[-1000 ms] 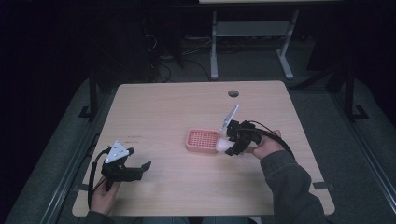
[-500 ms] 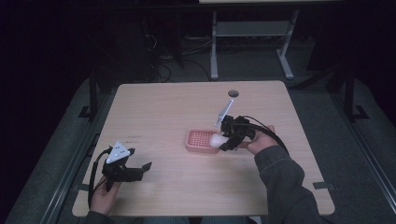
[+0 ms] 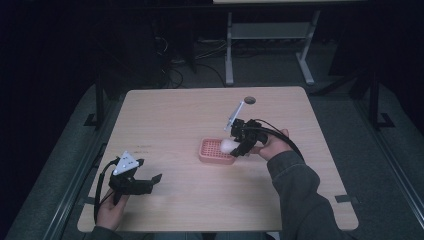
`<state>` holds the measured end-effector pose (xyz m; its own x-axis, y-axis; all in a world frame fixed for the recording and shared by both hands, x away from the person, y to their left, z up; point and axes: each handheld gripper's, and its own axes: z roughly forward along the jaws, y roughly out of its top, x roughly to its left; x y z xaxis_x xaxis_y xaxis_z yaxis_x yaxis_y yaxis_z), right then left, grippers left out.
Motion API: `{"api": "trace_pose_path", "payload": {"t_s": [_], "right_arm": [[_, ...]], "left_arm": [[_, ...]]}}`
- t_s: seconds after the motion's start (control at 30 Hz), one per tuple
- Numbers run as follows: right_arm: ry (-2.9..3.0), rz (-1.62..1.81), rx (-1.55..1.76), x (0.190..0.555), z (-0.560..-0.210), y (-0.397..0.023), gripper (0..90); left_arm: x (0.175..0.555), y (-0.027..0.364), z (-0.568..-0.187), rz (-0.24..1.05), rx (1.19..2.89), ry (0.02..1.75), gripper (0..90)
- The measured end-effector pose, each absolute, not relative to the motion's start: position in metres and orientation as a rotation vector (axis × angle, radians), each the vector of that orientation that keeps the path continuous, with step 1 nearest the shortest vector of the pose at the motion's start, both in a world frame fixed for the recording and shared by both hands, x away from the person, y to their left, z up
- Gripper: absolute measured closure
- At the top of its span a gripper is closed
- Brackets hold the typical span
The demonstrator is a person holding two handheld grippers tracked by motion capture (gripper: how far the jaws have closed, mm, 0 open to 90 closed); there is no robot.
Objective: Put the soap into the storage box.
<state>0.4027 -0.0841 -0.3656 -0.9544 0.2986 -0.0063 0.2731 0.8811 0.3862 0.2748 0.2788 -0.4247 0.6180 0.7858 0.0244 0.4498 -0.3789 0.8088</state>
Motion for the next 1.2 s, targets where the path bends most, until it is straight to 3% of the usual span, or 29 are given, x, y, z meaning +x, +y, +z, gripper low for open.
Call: {"api": "trace_pose_path", "payload": {"t_s": [0.43, 1.2], "right_arm": [[2.995, 0.535, 0.371, 0.412, -0.362, -0.055, 48.7], [3.02, 0.507, 0.399, 0.436, -0.389, -0.034, 48.6]], "left_arm": [[0.276, 0.278, -0.425, 0.525, 2.022, 0.972, 14.6], [0.277, 0.279, -0.425, 0.524, 2.034, 0.964, 14.6]]}}
